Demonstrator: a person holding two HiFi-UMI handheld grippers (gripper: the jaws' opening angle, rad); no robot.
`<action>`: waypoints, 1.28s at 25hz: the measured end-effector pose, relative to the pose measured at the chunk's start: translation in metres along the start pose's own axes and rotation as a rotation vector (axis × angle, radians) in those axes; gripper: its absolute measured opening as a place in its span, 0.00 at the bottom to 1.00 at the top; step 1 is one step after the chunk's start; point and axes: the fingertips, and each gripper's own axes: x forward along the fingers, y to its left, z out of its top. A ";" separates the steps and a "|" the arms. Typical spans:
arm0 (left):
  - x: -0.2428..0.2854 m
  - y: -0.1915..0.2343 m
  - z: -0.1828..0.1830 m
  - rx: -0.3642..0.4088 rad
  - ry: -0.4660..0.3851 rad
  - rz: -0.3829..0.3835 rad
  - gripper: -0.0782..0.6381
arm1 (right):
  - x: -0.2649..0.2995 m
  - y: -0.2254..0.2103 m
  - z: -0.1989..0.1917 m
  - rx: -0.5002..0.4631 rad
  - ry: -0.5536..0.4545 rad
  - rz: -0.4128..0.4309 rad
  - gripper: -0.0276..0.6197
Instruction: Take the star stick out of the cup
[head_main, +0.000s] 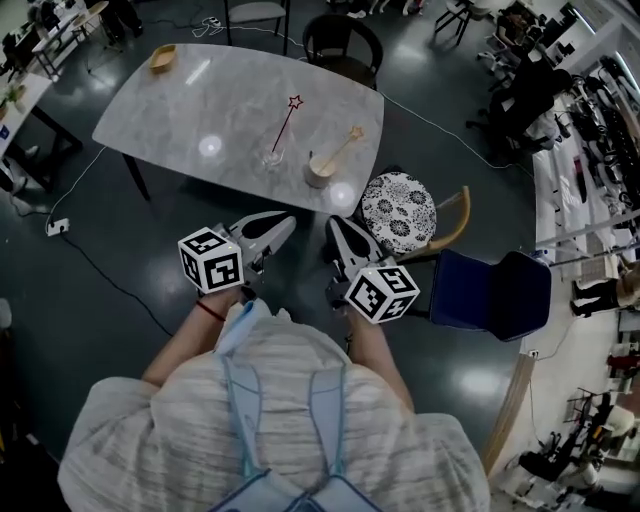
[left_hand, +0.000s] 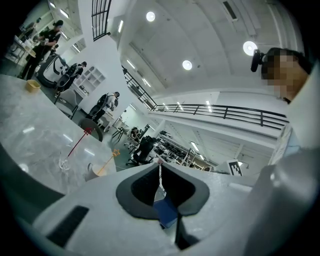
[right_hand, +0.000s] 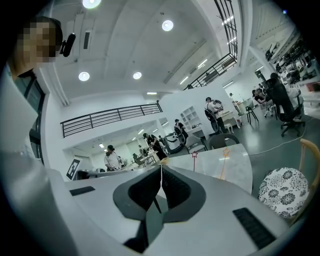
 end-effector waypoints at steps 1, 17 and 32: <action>0.002 0.004 0.001 -0.004 0.002 0.006 0.14 | 0.003 -0.003 0.001 0.003 0.002 0.001 0.06; 0.079 0.118 0.075 -0.017 0.041 -0.052 0.14 | 0.120 -0.073 0.032 0.014 0.031 -0.072 0.06; 0.107 0.214 0.101 -0.065 0.107 -0.090 0.14 | 0.199 -0.129 0.023 0.008 0.068 -0.206 0.06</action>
